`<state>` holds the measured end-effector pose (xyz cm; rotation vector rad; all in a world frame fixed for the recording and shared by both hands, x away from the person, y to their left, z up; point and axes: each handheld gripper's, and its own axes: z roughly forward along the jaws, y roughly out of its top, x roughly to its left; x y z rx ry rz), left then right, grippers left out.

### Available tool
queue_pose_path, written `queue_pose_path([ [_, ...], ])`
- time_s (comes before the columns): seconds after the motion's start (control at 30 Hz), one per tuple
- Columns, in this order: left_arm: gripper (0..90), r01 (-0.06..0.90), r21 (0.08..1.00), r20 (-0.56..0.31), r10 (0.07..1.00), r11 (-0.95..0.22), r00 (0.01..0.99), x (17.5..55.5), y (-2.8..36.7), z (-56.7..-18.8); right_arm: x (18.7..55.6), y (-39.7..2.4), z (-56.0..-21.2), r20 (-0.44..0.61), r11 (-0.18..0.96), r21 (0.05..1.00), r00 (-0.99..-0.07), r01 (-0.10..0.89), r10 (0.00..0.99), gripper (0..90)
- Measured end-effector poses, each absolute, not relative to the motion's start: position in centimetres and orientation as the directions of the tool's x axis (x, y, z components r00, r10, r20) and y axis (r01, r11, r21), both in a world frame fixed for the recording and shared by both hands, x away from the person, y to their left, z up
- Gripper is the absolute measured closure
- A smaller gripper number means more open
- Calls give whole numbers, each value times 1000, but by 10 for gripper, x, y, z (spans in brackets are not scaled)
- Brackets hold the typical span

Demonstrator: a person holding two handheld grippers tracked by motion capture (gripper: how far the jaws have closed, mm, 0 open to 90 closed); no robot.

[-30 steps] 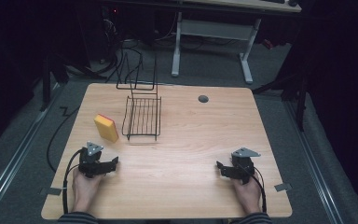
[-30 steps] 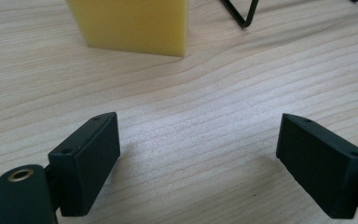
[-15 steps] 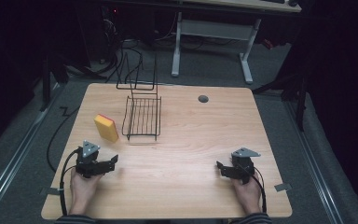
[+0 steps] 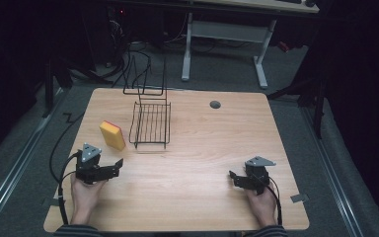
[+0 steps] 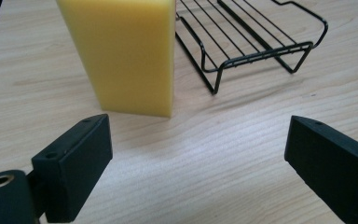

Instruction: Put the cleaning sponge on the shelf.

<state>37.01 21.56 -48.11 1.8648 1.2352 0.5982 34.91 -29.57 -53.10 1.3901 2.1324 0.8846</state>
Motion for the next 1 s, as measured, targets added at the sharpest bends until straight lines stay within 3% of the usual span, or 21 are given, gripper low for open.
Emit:
queue_pose_path([
  [1.0,3,501,846,-25,924,-184,381,407,222,-442,349,-296,-531,-20,289,717,-396,635,918,257],
])
